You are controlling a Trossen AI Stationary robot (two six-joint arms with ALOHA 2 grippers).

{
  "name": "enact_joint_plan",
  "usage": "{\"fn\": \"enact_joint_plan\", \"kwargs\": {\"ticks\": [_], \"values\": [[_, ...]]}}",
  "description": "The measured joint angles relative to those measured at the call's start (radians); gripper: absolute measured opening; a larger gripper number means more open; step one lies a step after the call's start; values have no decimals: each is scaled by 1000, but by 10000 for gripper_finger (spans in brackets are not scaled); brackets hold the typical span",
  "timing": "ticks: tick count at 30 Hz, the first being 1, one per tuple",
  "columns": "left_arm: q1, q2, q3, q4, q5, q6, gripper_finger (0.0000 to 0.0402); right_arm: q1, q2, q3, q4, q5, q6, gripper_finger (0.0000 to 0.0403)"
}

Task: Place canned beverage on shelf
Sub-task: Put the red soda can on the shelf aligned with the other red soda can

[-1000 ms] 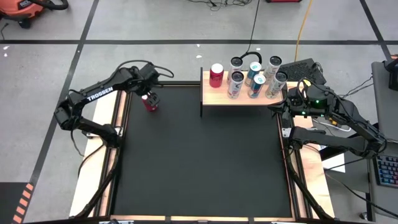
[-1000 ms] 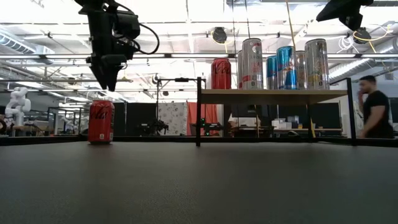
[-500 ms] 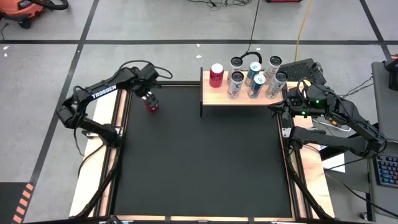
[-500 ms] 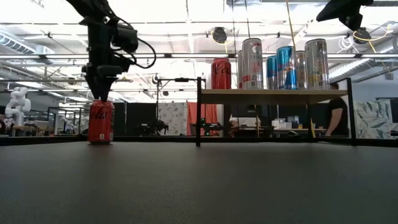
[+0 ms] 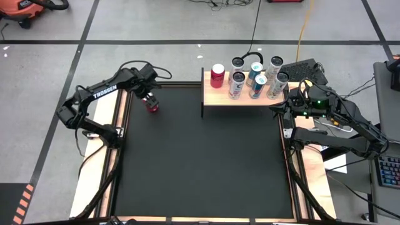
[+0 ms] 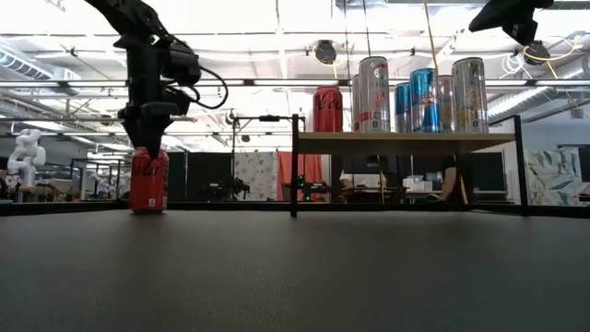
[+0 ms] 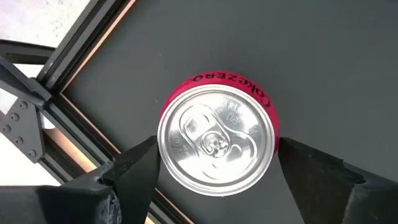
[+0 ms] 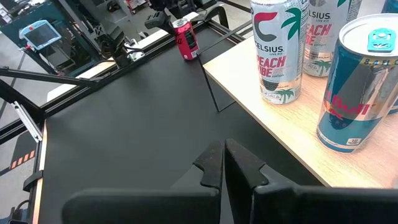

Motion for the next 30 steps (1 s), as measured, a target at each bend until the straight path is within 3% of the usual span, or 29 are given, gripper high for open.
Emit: {"fn": "enact_joint_plan", "kwargs": {"ticks": [30], "values": [[-2, 0, -12, 141, 100, -2, 311, 0, 0, 0, 0, 0, 0, 0]]}}
